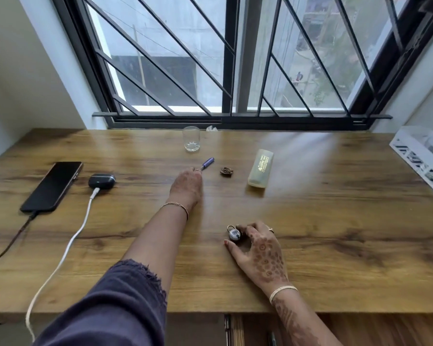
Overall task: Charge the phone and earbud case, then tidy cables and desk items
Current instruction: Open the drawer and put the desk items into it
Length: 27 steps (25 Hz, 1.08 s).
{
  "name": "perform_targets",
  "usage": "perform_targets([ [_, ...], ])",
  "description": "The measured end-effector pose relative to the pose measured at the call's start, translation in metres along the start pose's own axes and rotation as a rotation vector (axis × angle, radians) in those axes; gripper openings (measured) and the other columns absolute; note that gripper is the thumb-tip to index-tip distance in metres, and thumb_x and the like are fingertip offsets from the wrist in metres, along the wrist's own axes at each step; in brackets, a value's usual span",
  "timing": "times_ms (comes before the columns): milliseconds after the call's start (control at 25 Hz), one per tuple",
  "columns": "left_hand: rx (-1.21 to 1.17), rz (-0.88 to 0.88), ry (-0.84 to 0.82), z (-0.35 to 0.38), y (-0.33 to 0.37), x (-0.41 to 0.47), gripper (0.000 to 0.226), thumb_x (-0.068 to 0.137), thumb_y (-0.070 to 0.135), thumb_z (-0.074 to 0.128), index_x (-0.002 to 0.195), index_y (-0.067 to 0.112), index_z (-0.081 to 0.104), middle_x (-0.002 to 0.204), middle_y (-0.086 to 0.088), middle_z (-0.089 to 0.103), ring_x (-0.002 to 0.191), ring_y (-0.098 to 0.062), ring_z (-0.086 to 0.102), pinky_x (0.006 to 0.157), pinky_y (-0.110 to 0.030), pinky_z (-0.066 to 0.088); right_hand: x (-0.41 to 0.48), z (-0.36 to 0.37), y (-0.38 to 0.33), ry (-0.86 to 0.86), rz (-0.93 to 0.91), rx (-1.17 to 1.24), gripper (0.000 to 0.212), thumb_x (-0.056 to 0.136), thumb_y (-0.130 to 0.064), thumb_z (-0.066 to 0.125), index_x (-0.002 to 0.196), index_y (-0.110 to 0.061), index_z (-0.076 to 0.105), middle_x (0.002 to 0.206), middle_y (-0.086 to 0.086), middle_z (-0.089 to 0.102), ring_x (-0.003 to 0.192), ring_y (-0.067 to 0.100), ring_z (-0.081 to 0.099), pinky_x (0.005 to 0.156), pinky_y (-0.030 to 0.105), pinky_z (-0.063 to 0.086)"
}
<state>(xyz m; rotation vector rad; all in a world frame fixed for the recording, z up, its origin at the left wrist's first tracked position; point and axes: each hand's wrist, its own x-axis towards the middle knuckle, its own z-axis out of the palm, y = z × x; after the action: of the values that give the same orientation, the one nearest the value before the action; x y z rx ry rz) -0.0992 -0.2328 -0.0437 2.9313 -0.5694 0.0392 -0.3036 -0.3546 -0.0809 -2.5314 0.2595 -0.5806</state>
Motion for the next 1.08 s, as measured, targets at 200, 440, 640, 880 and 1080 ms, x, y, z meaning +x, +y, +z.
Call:
perform_targets([
  [200,0.160,0.035,-0.025,0.004,0.013,-0.009,0.037,0.093,-0.002,0.037,0.124,0.009,0.054,0.118,-0.014,0.054,0.114,-0.032,0.046,0.087,-0.039,0.050,-0.001,-0.001,0.000,0.011,0.021,-0.001,0.038,0.072,-0.047,0.073,0.101,-0.023,0.072,0.091,-0.005,0.062,0.085,0.014,0.061,0.084,0.026,0.052],
  [440,-0.049,-0.015,0.044,0.004,0.025,-0.025,0.034,0.095,0.010,0.042,0.126,0.009,0.057,0.117,-0.017,0.055,0.110,-0.034,0.053,0.093,-0.039,0.044,-0.001,0.000,0.000,-0.001,0.052,0.004,0.034,0.074,-0.045,0.071,0.099,-0.021,0.072,0.091,-0.002,0.064,0.087,0.017,0.061,0.084,0.026,0.050],
  [640,-0.588,-0.160,0.123,0.003,0.060,-0.076,0.041,0.088,0.014,0.052,0.127,0.024,0.060,0.116,-0.008,0.066,0.106,-0.028,0.061,0.100,-0.032,0.044,0.000,-0.011,-0.001,-0.033,0.131,0.079,0.035,0.075,-0.042,0.072,0.102,-0.019,0.072,0.096,0.003,0.067,0.092,0.022,0.062,0.089,0.030,0.050],
  [880,-0.842,-0.215,0.068,-0.005,0.100,-0.171,0.079,0.077,0.012,0.066,0.147,0.026,0.030,0.100,0.001,0.069,0.087,-0.024,0.068,0.088,-0.034,0.054,-0.043,-0.057,0.013,-0.026,0.167,0.152,0.036,0.075,-0.035,0.075,0.106,-0.016,0.072,0.097,0.006,0.066,0.093,0.020,0.062,0.085,0.025,0.048],
  [1080,-0.985,-0.369,-0.073,0.008,0.153,-0.251,0.041,0.070,0.017,0.067,0.110,0.017,0.060,0.086,0.002,0.069,0.078,-0.020,0.071,0.082,-0.041,0.058,-0.115,-0.116,0.047,0.004,0.160,0.114,0.031,0.074,-0.034,0.076,0.100,-0.017,0.073,0.093,0.004,0.065,0.089,0.018,0.062,0.081,0.024,0.048],
])
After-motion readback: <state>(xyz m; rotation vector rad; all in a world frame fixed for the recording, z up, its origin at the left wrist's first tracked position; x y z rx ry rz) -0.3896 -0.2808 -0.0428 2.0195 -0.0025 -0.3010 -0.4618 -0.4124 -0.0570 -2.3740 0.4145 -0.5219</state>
